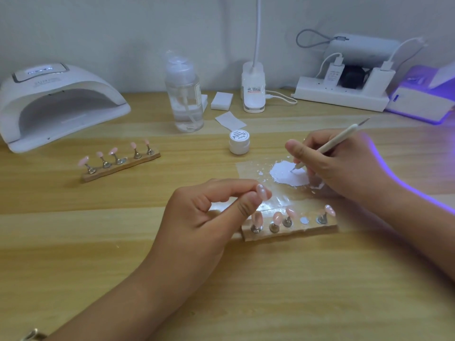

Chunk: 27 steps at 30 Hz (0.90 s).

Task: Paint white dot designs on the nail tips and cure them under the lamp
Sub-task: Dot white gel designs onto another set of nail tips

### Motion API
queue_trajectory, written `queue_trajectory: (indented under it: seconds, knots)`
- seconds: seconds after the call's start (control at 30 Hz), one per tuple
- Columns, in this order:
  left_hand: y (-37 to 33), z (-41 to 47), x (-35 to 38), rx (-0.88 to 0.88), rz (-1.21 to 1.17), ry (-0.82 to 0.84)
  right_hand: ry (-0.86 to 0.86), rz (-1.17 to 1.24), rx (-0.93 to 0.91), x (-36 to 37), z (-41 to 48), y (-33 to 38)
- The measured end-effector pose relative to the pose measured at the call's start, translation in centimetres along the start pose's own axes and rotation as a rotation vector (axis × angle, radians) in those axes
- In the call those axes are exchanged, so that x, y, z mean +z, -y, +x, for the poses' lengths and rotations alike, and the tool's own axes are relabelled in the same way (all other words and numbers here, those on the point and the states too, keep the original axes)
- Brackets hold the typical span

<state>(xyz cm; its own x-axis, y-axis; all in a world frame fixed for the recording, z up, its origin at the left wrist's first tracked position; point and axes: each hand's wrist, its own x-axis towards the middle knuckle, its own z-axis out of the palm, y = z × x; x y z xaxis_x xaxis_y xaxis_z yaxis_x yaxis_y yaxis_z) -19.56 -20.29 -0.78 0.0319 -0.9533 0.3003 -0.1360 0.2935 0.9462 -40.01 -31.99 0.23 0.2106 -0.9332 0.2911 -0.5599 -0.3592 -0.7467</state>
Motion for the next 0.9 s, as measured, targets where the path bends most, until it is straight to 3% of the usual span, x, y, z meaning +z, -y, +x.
queue_trajectory:
  seconds: [0.2,0.33,0.5,0.9]
  knots:
    - [-0.2,0.1,0.1,-0.007,0.044,-0.003,-0.032,0.013,-0.049,0.3,-0.1,-0.3]
    - [-0.5,-0.1,0.2,-0.026,0.030,-0.015,-0.136,0.316,-0.178,-0.3,-0.8,1.7]
    - [-0.4,-0.2,0.1,-0.042,0.001,-0.019,-0.057,0.597,-0.301,0.1,-2.7,5.2]
    - [-0.3,0.0,0.0,0.136,0.031,0.068,0.026,0.611,-0.333,1.7,-5.7,6.4]
